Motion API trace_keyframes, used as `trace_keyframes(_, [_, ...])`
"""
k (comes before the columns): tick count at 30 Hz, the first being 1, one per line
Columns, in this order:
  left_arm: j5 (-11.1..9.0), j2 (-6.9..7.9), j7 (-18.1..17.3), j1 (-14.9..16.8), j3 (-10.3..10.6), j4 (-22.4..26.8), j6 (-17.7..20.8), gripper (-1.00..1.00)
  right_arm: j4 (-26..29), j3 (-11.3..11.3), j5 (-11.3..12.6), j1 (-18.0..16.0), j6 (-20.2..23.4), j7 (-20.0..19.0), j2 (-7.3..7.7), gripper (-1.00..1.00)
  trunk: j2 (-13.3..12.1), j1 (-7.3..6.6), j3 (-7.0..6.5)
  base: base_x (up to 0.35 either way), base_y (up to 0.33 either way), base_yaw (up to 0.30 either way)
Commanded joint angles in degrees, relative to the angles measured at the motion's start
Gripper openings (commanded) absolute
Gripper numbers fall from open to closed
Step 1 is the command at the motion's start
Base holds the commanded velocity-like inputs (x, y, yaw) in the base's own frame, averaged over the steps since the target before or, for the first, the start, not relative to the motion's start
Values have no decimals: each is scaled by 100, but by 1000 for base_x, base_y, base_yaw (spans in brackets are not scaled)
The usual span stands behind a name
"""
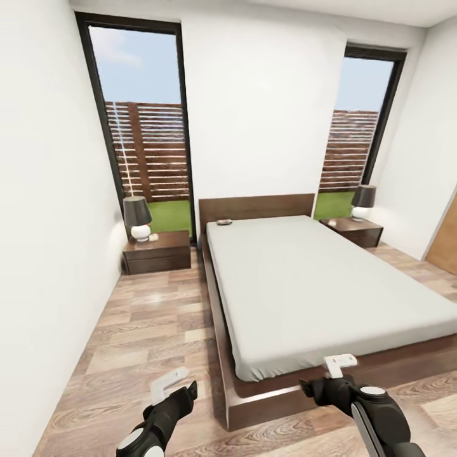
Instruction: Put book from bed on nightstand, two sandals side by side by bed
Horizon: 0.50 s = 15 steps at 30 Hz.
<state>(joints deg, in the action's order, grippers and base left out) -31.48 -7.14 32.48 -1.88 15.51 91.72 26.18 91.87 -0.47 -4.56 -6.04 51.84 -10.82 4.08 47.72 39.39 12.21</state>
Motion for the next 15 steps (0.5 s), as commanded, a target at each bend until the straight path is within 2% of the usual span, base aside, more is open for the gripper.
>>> trace_keyframes(1, [-42, 2, 54, 3, 5, 6, 6, 100, 8, -7, -49, -2, 23, -48, 2, 100, 6, 2, 7, 0, 0, 261])
trace_keyframes(15, [11, 29, 58, -26, -3, -3, -19, 100, 2, -13, -51, -4, 17, -44, 18, 100, 6, 2, 7, 5, 17, 277])
